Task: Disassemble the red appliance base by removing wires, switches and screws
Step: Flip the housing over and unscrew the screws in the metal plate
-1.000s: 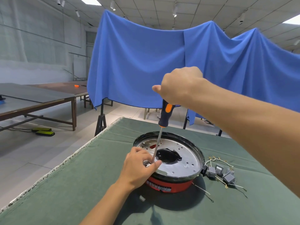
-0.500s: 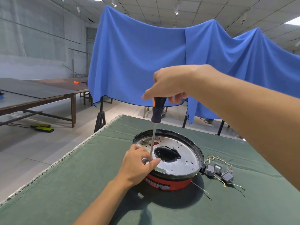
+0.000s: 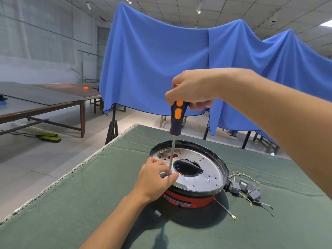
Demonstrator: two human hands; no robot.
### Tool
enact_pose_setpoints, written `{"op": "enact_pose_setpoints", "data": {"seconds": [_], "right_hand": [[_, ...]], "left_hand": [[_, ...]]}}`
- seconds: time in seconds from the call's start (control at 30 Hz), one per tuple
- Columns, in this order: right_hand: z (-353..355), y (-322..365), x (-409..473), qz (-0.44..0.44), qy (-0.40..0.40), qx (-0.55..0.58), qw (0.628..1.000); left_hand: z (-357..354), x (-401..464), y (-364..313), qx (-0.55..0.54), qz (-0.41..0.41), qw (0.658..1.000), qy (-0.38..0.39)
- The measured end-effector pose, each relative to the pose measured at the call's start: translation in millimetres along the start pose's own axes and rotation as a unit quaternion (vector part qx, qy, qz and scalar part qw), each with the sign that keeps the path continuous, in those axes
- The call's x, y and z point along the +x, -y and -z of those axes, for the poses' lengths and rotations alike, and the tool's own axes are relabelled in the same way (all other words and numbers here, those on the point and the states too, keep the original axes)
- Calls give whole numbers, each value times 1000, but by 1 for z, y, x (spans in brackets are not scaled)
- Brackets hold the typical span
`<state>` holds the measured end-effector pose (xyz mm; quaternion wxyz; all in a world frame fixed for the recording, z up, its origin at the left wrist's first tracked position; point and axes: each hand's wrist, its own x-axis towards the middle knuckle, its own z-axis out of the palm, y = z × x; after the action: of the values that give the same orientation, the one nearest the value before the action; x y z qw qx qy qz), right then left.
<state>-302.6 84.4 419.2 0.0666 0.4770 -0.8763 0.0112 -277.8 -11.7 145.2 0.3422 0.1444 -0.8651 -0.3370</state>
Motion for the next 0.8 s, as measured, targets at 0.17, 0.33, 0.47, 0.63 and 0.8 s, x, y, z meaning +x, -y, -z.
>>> {"op": "enact_pose_setpoints", "data": {"seconds": [0.17, 0.33, 0.47, 0.63, 0.8], "right_hand": [[-3, 8, 2, -27, -91, -163, 982], [1, 8, 8, -16, -19, -31, 999], [0, 5, 5, 14, 2, 36, 999], [-6, 3, 0, -45, -69, -33, 996], [-4, 2, 3, -25, -52, -27, 998]], "left_hand": [[1, 0, 0, 3, 0, 1000, 11], [1, 0, -1, 6, 0, 1000, 10], [1, 1, 0, 4, 3, 1000, 14], [1, 2, 0, 7, 1, 1000, 17], [2, 0, 0, 2, 0, 1000, 13]]}}
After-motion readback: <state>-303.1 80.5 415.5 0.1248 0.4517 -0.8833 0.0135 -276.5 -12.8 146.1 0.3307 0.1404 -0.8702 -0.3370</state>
